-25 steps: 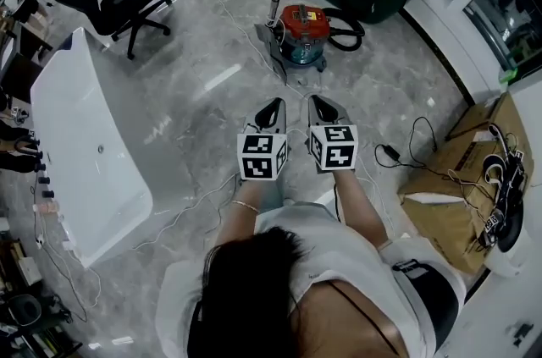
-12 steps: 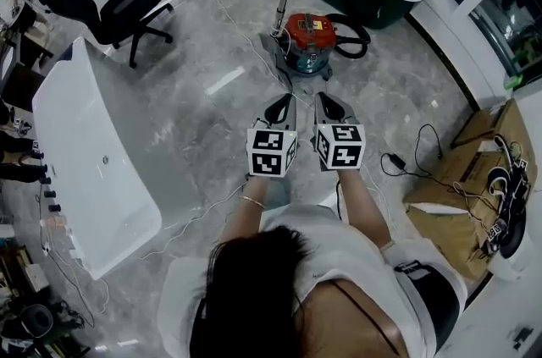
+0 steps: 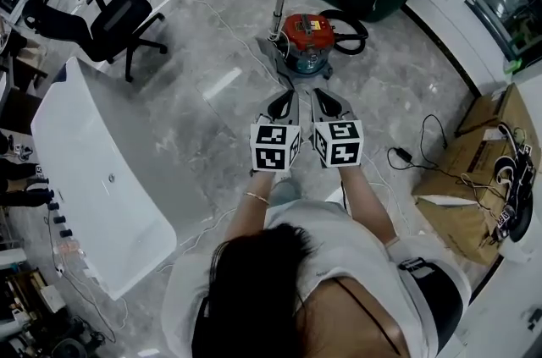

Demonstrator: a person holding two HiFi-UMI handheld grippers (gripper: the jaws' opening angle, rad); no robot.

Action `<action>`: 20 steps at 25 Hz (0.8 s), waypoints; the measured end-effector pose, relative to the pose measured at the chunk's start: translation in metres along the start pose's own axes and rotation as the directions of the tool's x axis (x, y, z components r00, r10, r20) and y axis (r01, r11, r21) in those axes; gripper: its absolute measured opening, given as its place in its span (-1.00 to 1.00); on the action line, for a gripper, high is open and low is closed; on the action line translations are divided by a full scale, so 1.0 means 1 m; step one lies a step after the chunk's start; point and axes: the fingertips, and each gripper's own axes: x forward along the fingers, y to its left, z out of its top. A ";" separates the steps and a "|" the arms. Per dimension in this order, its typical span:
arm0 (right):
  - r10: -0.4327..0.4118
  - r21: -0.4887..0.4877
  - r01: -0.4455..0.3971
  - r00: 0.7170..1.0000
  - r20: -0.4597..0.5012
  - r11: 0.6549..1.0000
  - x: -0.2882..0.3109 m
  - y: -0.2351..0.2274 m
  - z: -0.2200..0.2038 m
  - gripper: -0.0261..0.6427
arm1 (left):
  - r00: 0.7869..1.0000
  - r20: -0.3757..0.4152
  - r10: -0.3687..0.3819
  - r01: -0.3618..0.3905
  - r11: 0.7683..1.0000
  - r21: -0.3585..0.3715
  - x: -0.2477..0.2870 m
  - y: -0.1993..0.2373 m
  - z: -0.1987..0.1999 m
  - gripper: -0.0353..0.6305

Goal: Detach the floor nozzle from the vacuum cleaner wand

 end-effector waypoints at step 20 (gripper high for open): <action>-0.089 0.041 0.089 0.996 0.021 0.995 0.063 -0.002 0.033 -0.88 | 0.998 0.019 -0.062 0.061 0.997 0.056 0.041 0.053 0.035 -0.88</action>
